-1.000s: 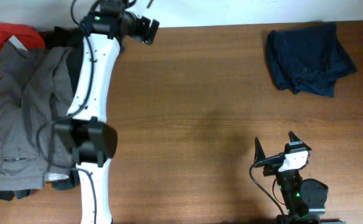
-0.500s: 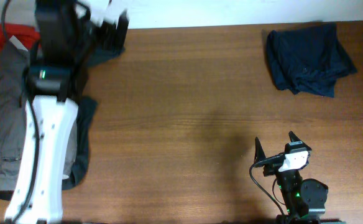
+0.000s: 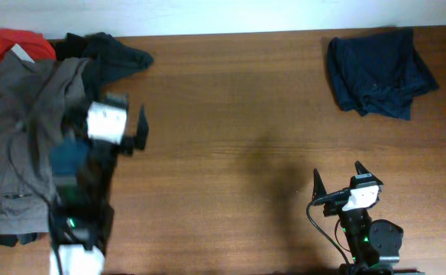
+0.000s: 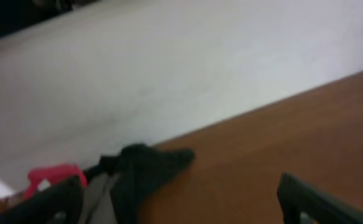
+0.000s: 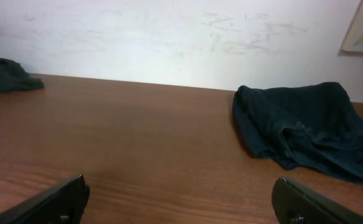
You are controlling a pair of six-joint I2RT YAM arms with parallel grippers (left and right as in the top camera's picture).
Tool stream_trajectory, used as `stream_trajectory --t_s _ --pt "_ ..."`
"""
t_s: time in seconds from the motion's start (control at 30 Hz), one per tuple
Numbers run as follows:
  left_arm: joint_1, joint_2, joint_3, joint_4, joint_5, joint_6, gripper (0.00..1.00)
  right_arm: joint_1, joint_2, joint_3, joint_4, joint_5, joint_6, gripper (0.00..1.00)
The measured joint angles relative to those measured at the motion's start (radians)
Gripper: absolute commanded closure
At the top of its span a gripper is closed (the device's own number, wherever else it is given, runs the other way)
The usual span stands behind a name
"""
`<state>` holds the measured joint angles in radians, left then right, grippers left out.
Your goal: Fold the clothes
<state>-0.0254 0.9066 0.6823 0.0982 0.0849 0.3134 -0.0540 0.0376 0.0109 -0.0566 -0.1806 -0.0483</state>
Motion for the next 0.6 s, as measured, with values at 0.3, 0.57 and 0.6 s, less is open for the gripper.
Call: stream_trajectory --t_s 0.3,0.57,0.6 --pt "0.018 -0.398 -0.494 0.188 0.015 -0.012 0.01 -0.001 -0.002 0.000 0.000 0.000 0.001 0.01" --pt "0.067 -0.633 -0.648 0.183 0.016 -0.061 0.01 -0.001 -0.002 0.000 0.000 0.000 0.000 0.01" --pt "0.068 -0.652 -0.658 0.166 0.015 -0.066 0.01 -0.001 -0.002 0.000 0.000 0.000 0.000 0.01"
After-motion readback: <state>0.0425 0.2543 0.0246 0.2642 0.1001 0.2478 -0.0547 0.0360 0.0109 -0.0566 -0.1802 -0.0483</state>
